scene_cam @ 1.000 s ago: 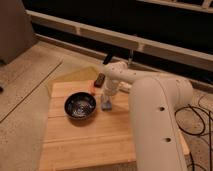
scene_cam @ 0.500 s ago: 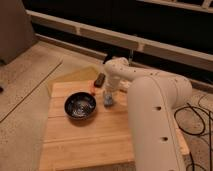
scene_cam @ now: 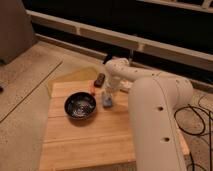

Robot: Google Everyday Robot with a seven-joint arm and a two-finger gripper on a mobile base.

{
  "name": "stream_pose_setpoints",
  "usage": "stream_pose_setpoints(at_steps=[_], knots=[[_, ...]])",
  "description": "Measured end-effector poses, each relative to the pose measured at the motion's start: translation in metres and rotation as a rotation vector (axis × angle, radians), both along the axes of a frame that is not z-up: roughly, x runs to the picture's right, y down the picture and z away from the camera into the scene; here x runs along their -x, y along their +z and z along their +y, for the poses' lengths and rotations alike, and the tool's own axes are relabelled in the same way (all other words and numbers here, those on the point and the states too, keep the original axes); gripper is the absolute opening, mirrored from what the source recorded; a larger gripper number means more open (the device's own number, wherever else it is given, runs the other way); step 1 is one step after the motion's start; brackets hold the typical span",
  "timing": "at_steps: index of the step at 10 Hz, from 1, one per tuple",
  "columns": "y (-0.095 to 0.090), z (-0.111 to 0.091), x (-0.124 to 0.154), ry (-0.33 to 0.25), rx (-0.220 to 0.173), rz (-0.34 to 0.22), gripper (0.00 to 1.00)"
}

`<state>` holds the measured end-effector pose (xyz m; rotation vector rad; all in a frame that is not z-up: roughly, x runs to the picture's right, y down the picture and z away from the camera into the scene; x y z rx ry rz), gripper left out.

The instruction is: Wipe the white sponge on the table

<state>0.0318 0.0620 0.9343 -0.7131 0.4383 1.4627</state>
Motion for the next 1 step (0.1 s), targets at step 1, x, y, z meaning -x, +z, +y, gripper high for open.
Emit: stream_pose_setpoints(at_steps=[1], knots=[[0.0001, 0.0001, 0.0002, 0.000, 0.000, 0.000, 0.80]])
